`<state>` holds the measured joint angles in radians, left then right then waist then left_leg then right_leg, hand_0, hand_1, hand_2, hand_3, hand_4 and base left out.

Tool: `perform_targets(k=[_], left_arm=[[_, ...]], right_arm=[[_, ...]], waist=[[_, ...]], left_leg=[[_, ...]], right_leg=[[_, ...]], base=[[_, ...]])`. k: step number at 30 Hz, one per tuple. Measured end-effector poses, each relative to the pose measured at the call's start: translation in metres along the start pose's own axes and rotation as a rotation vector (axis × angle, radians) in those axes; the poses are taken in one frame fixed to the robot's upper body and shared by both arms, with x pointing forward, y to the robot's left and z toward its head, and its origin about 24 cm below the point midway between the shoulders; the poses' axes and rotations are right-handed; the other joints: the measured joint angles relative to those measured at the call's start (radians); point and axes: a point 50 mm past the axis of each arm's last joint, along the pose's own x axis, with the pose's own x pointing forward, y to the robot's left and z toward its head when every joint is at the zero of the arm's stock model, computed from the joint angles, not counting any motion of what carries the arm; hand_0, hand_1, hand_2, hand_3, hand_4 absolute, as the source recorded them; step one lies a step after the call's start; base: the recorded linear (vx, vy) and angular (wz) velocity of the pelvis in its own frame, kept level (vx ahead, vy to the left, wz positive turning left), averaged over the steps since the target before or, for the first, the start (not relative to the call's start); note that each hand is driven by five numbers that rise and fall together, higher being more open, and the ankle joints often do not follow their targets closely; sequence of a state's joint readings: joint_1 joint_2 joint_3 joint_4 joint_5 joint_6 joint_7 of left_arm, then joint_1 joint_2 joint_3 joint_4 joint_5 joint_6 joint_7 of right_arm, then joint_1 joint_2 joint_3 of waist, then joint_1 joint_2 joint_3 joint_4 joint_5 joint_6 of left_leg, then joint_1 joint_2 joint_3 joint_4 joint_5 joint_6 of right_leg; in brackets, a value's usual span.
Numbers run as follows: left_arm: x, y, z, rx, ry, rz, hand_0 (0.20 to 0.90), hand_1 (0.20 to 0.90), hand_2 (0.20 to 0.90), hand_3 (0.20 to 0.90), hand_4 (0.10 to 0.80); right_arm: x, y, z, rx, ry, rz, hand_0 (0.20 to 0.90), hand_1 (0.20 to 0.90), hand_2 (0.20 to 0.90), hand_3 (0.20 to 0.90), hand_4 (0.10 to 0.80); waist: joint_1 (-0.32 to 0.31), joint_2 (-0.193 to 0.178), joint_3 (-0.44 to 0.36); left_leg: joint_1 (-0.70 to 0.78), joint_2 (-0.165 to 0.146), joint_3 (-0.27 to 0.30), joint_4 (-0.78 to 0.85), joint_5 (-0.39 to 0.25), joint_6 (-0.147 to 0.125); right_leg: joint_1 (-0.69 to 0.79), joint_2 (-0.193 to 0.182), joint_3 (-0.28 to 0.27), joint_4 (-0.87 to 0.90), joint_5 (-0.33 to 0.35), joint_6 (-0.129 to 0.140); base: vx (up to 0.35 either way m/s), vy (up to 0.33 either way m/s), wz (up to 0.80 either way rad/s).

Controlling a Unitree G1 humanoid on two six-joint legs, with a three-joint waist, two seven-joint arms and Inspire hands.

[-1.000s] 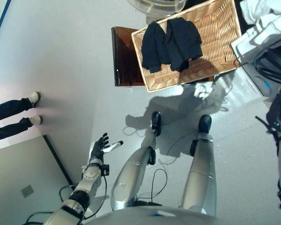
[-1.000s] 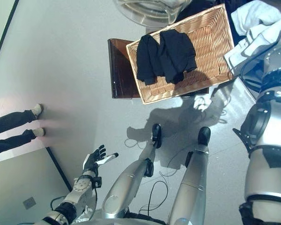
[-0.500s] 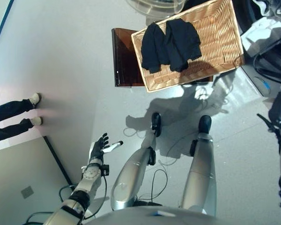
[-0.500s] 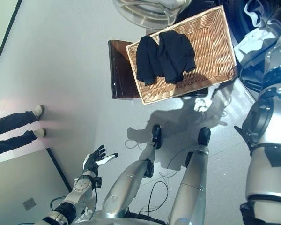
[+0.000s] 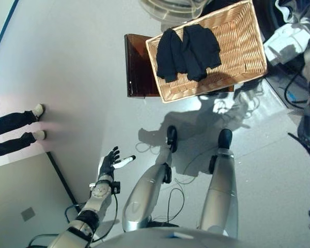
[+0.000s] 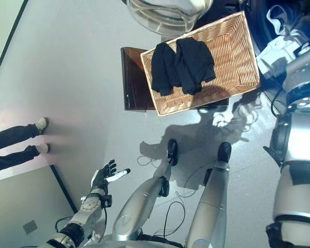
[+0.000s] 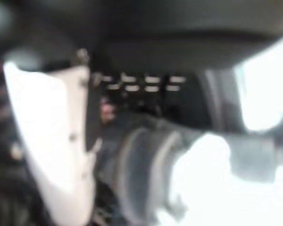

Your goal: Pick up the clothes and place them into the washing machine

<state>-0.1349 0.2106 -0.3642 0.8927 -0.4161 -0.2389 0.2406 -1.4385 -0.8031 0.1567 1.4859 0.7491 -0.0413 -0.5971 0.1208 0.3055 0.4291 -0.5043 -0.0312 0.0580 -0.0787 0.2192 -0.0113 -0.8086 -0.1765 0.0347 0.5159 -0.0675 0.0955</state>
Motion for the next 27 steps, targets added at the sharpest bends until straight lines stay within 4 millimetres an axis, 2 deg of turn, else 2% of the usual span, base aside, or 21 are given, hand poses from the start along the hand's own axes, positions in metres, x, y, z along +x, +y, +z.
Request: perform_targets(k=[6, 7, 10, 12, 15, 20, 27], left_arm=[[0.0, 0.001, 0.001, 0.012, -0.013, 0.002, 0.9, 0.9, 0.9, 0.9, 0.8], [0.0, 0.001, 0.001, 0.017, -0.013, 0.001, 0.9, 0.9, 0.9, 0.9, 0.8], [-0.001, 0.001, -0.001, 0.023, -0.008, 0.002, 0.9, 0.9, 0.9, 0.9, 0.8], [-0.001, 0.005, -0.005, 0.012, 0.007, 0.026, 0.9, 0.9, 0.9, 0.9, 0.8], [-0.001, 0.007, -0.005, 0.014, 0.005, 0.036, 0.9, 0.9, 0.9, 0.9, 0.8], [-0.002, 0.015, -0.011, 0.023, 0.026, 0.085, 0.9, 0.9, 0.9, 0.9, 0.8], [-0.004, 0.016, -0.015, 0.067, 0.034, 0.099, 0.9, 0.9, 0.9, 0.9, 0.8]], right_arm=[[0.0, 0.0, -0.026, -0.256, -0.093, 0.114, 0.9, 0.9, 0.9, 0.9, 0.8], [-0.001, 0.001, -0.029, -0.29, -0.115, 0.128, 0.9, 0.9, 0.9, 0.9, 0.8], [-0.005, 0.005, -0.037, -0.312, -0.142, 0.17, 0.9, 0.9, 0.9, 0.9, 0.8], [-0.016, 0.012, -0.052, -0.332, -0.194, 0.223, 0.9, 0.9, 0.9, 0.9, 0.8], [-0.022, 0.015, -0.058, -0.351, -0.231, 0.256, 0.9, 0.9, 0.9, 0.9, 0.8], [-0.052, 0.024, -0.099, -0.426, -0.297, 0.367, 0.9, 0.9, 0.9, 0.9, 0.8], [-0.08, 0.044, -0.11, -0.529, -0.421, 0.474, 0.9, 0.9, 0.9, 0.9, 0.8]], waist=[[-0.008, -0.001, 0.0], [-0.014, -0.001, 0.001], [-0.029, -0.001, 0.001], [-0.052, -0.004, 0.003], [-0.063, -0.007, 0.005], [-0.092, -0.03, 0.016], [-0.096, -0.042, 0.016]], left_leg=[[0.016, 0.014, -0.002, 0.0, -0.002, 0.001], [0.016, 0.016, -0.004, 0.0, -0.002, 0.001], [0.021, 0.022, -0.004, 0.0, -0.002, 0.002], [0.032, 0.028, -0.004, 0.0, -0.005, 0.005], [0.036, 0.037, -0.004, 0.0, -0.005, 0.005], [0.073, 0.057, -0.004, 0.0, -0.012, -0.001], [0.08, 0.073, -0.007, 0.0, -0.013, -0.006]], right_leg=[[0.036, 0.013, -0.01, -0.036, 0.012, 0.006], [0.04, 0.014, -0.014, -0.043, 0.02, -0.001], [0.054, 0.02, -0.018, -0.06, 0.03, -0.003], [0.074, 0.025, -0.025, -0.074, 0.032, -0.004], [0.088, 0.034, -0.028, -0.093, 0.043, -0.007], [0.143, 0.053, -0.043, -0.129, 0.049, -0.011], [0.174, 0.067, -0.058, -0.171, 0.072, -0.012]], base=[[-0.004, 0.001, -0.01], [-0.012, 0.022, -0.03], [-0.005, 0.02, -0.02], [0.002, 0.032, -0.05], [0.0, 0.01, -0.02], [0.0, 0.0, 0.0], [-0.005, 0.019, 0.05]])
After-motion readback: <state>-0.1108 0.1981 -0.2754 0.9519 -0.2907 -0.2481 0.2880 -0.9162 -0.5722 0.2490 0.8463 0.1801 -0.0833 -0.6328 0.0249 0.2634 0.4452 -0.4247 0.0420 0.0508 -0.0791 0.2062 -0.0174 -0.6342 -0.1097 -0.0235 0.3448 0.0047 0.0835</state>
